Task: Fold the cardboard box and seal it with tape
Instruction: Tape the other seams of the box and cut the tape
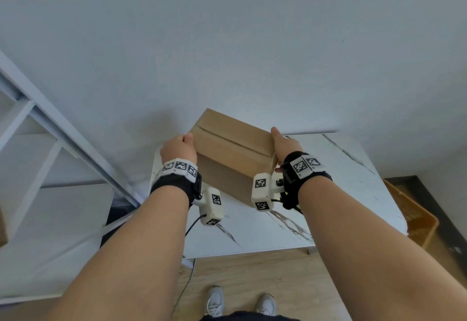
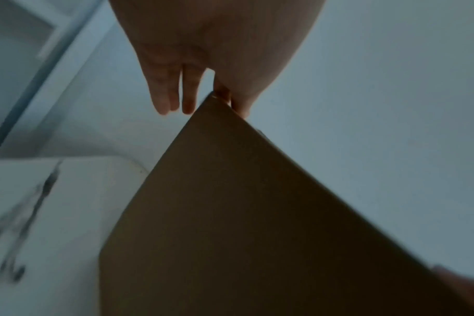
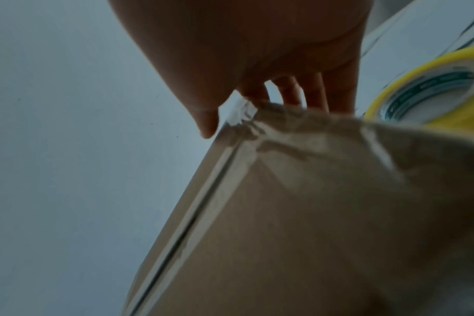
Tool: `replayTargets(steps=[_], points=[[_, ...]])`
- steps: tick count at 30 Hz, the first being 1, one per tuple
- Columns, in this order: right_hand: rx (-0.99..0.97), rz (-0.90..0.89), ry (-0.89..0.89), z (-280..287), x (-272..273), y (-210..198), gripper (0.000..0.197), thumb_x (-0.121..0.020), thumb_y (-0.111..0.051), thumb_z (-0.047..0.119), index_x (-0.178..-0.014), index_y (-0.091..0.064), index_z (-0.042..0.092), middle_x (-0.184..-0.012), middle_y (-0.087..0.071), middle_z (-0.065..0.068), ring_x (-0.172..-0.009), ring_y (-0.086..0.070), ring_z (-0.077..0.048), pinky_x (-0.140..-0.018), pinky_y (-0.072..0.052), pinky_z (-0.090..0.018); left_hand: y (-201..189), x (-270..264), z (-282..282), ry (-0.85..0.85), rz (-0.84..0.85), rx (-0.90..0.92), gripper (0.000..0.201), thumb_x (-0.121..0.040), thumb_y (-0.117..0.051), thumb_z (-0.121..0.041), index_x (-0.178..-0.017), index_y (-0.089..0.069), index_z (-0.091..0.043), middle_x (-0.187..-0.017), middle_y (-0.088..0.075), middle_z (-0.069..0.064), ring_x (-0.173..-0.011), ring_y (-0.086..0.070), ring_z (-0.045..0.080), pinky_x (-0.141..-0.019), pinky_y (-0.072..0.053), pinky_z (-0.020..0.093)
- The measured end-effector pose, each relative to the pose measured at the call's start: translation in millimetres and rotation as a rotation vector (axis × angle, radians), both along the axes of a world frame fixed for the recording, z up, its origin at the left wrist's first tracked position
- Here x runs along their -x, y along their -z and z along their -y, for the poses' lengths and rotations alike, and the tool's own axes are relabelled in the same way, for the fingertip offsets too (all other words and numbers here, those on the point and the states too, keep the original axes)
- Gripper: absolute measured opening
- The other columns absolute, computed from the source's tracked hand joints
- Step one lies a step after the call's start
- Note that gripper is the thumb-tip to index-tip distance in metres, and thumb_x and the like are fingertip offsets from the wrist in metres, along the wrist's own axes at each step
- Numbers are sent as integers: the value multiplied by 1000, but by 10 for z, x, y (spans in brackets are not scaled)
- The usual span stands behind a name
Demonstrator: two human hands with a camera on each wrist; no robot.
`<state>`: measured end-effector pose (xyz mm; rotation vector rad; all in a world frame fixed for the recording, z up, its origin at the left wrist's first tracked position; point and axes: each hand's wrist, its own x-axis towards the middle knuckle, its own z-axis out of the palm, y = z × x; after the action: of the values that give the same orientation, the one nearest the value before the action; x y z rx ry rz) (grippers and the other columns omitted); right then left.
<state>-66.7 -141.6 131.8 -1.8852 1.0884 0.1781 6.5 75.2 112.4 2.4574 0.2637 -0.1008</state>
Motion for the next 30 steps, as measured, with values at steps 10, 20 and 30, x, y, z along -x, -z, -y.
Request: replayTargets(steps=[10, 20, 30], points=[[90, 129, -14, -15, -112, -80, 61, -90, -33, 61, -109, -57, 8, -112, -59, -15, -98, -59, -34, -86, -50, -42, -51, -12, -93, 3, 45, -60, 44, -94, -40, -31, -83, -68, 1, -101, -64, 24, -87, -61, 39, -74, -47, 38], [103, 181, -17, 7, -8, 130, 36, -87, -48, 35, -113, -58, 12, -116, -59, -10, -87, -54, -24, -65, -38, -28, 6, 233, -85, -82, -402, -35, 84, -94, -3, -63, -101, -62, -4, -65, -46, 11, -56, -43, 21, -67, -36, 34], [22, -71, -50, -82, 161, 540, 32, -77, -51, 36, -99, -48, 14, -88, -51, -8, -68, -49, -24, -53, -34, -28, 399, 226, -257, 32, -504, -103, 38, -101, -36, -14, -131, -50, 5, -132, -54, 21, -121, -53, 34, -99, -42, 34]])
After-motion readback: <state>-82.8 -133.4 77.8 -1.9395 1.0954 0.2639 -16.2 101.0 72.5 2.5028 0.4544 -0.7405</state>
